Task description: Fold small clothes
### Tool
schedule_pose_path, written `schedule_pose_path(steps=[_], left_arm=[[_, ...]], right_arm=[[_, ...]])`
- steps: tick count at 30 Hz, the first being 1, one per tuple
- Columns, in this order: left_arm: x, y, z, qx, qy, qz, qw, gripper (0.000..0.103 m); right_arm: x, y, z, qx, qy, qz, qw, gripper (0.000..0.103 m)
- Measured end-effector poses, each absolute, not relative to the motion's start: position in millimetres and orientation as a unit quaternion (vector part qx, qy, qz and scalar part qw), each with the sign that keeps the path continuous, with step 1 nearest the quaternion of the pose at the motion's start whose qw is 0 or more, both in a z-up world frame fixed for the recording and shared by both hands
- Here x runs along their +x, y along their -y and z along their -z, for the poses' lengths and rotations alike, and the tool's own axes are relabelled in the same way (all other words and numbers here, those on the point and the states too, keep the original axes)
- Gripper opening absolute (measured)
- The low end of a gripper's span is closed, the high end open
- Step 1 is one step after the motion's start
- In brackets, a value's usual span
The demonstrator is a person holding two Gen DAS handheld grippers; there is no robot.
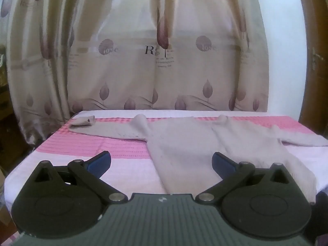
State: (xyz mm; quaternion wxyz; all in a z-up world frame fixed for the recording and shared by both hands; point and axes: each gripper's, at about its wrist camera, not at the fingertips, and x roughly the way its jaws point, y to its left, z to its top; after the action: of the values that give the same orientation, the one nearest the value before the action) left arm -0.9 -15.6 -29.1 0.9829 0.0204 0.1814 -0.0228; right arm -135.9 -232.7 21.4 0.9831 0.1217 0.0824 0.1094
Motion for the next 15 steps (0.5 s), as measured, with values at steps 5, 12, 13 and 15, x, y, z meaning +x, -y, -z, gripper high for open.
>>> schedule_pose_path(steps=[5, 12, 13, 15], left_arm=[[-3, 21, 31, 0.030, -0.180, 0.025, 0.983, 0.103], [-4, 23, 33, 0.039, -0.176, 0.024, 0.983, 0.103], [-4, 23, 34, 0.040, -0.176, 0.024, 0.983, 0.103], [-4, 23, 34, 0.043, -0.174, 0.022, 0.983, 0.103]], right_arm=[[-137, 230, -16, 0.116, -0.088, -0.108, 0.983, 0.103], [-141, 226, -14, 0.118, -0.093, -0.105, 0.983, 0.103], [-141, 226, -14, 0.118, -0.094, -0.105, 0.983, 0.103], [-141, 224, -15, 0.116, -0.097, -0.104, 0.983, 0.103]])
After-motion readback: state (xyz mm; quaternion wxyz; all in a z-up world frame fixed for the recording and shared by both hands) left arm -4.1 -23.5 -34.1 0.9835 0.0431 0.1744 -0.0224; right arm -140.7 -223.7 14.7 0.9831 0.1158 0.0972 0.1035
